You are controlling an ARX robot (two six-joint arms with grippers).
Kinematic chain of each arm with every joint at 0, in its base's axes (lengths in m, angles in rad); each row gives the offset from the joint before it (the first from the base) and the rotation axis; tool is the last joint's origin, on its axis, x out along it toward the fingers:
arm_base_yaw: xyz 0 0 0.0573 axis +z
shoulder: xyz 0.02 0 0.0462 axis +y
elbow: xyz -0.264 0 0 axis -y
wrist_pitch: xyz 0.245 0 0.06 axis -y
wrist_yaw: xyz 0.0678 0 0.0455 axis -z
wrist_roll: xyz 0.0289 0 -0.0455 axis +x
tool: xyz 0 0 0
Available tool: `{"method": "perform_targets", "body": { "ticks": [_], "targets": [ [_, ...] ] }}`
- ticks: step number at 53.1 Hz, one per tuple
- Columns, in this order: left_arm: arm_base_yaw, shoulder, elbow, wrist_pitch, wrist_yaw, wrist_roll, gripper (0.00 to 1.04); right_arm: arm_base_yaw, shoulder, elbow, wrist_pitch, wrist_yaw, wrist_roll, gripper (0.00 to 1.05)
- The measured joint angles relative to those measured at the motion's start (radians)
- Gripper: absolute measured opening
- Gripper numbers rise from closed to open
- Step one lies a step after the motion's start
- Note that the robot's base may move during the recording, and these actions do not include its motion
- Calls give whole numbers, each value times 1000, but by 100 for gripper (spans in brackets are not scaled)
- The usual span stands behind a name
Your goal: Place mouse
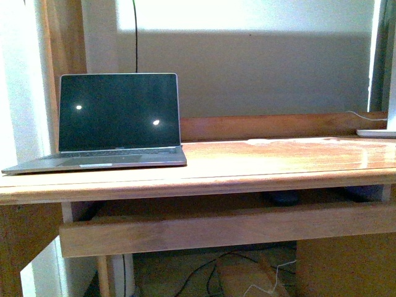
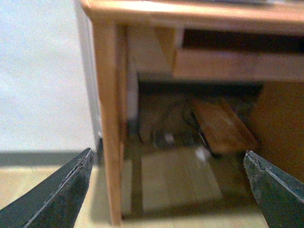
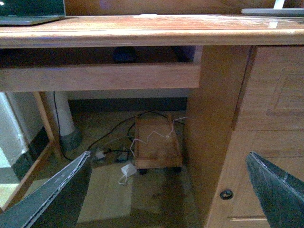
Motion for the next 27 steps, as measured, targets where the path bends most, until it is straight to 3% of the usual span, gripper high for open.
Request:
{"method": "perform_targets", "body": {
  "ticks": [2,5,11,19,27],
  "targets": [
    [14,66,1,26,45,6,97,0,0,0,0,0,0,97],
    [66,265,8,184,93,74,97,0,0,0,0,0,0,97],
    [116,603,61,490,75,240,97,0,0,0,0,0,0,97],
    [96,1010,177,827,60,544,97,0,0,0,0,1,0,97],
    [44,1288,286,1039,103,859,97,0,0,0,0,0,0,97]
  ]
}}
